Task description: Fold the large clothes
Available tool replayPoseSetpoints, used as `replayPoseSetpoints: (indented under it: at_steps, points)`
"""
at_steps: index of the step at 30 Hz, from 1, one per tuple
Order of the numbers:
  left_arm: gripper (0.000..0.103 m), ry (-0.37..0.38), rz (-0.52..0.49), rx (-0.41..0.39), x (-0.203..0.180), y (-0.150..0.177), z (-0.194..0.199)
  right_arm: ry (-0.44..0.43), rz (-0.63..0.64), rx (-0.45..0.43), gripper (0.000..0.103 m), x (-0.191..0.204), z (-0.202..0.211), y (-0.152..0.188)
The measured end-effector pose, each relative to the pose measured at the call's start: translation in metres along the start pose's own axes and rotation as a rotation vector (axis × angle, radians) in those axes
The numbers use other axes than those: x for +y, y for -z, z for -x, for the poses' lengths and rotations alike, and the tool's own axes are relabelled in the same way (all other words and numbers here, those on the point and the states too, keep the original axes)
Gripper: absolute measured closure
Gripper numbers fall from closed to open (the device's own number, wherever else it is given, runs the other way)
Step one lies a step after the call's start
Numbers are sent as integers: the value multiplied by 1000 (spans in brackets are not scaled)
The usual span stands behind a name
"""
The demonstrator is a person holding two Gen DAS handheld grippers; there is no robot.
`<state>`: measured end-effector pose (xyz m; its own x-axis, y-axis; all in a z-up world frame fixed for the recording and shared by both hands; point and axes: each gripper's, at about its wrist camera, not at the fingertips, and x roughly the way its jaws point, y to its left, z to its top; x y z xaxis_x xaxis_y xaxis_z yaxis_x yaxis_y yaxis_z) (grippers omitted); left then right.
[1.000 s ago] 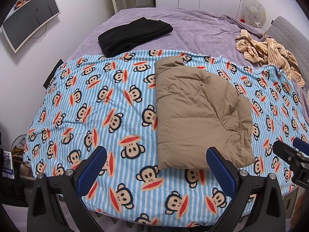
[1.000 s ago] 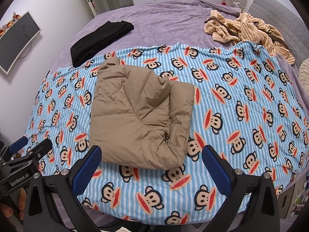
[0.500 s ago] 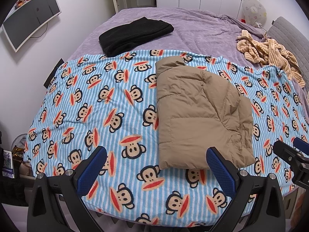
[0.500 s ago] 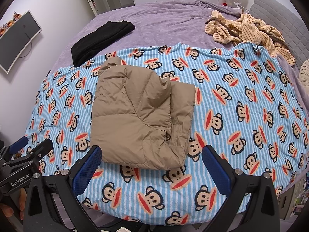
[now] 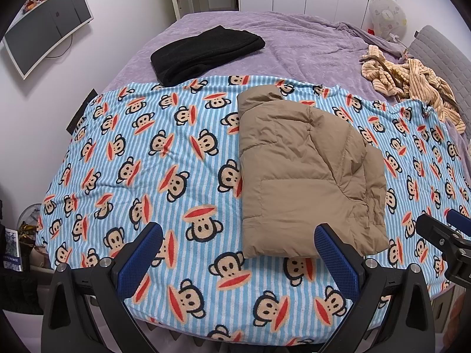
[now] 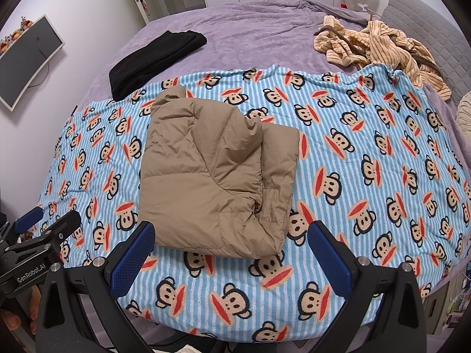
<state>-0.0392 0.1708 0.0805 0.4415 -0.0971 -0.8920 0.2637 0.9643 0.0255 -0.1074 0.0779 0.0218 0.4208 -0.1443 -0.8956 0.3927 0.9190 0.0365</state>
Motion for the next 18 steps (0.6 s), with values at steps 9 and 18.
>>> replayPoseSetpoints:
  at_steps: [9,18]
  points:
    - [0,-1,1,1,0,0,0,0,1,0,0,0,0,0]
    - [0,-1,11,10,4,2,-3,-2,2,2,0,0,-1,-1]
